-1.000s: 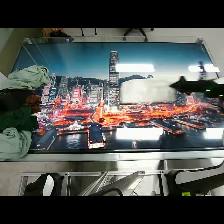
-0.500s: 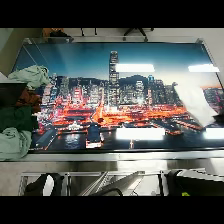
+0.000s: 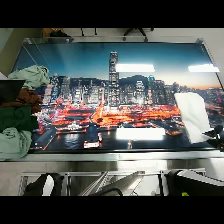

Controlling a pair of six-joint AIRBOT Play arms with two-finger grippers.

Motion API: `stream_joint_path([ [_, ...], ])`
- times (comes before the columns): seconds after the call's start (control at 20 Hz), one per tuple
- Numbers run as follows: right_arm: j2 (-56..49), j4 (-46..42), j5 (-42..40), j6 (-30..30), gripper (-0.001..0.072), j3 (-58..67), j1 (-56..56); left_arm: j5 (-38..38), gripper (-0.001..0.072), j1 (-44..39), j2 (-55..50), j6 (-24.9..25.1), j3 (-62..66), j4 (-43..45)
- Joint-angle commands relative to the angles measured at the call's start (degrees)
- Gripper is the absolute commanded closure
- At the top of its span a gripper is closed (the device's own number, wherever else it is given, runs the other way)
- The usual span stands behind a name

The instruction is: Fold the shirts.

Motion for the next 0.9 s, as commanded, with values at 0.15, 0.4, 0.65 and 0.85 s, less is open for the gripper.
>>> stream_joint_path([
  [0.15,7.37,-4.28,-2.75,18.78,0.0214,9.94,0.04,1.16,0.0687,0.07,-6.69,5.68,-0.02,-11.96],
  [0.4,15.34,20.85,-10.14,6.34,0.0694,15.19,11.89,1.88,0.0689,0.07,-12.72,11.41,4.35,-15.19],
  [0.65,17.0,19.47,-7.85,6.47,0.0695,11.61,38.53,-6.4,0.069,-0.13,-12.85,9.6,2.93,-15.21],
  [0.85,17.86,16.06,-14.56,8.04,0.0695,0.0,62.25,-7.85,0.069,-6.88,-1.14,8.59,-16.63,-15.08],
])
